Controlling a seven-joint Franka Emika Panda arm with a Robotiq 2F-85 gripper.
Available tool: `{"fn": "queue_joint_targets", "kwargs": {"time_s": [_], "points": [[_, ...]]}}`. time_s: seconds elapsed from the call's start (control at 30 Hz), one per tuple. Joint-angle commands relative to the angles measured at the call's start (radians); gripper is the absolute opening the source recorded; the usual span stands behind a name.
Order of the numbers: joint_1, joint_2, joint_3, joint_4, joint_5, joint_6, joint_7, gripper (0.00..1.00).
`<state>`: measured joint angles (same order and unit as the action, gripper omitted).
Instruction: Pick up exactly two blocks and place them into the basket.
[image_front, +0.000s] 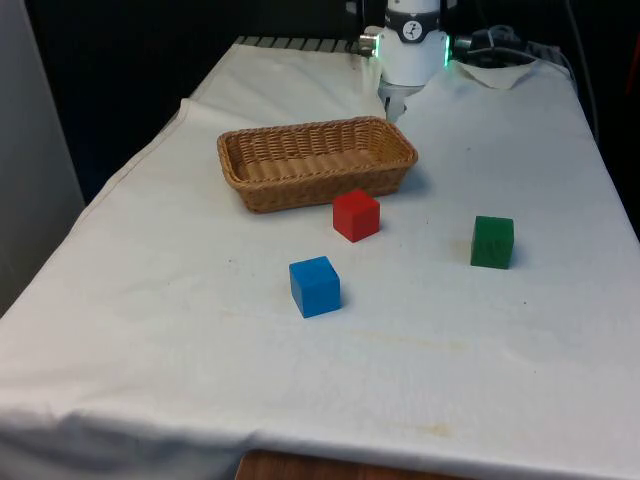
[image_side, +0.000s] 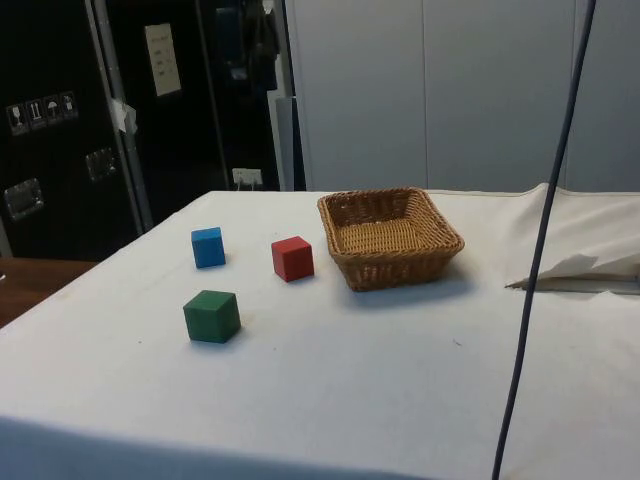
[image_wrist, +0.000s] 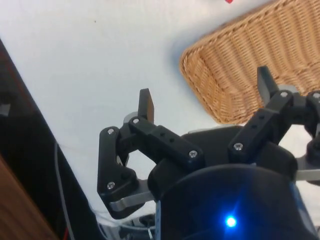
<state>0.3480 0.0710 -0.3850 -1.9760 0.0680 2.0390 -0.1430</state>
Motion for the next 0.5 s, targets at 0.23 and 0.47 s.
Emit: {"fn": "queue_joint_targets", "kwargs": {"time_s": [0.23,0.47], "points": [[0.000,-0.011,0.001,-0.063,0.000,0.077,-0.026,1.00],[0.000,-0.054,0.000,-0.192,-0.003,0.202,-0.033,1.00]]}}
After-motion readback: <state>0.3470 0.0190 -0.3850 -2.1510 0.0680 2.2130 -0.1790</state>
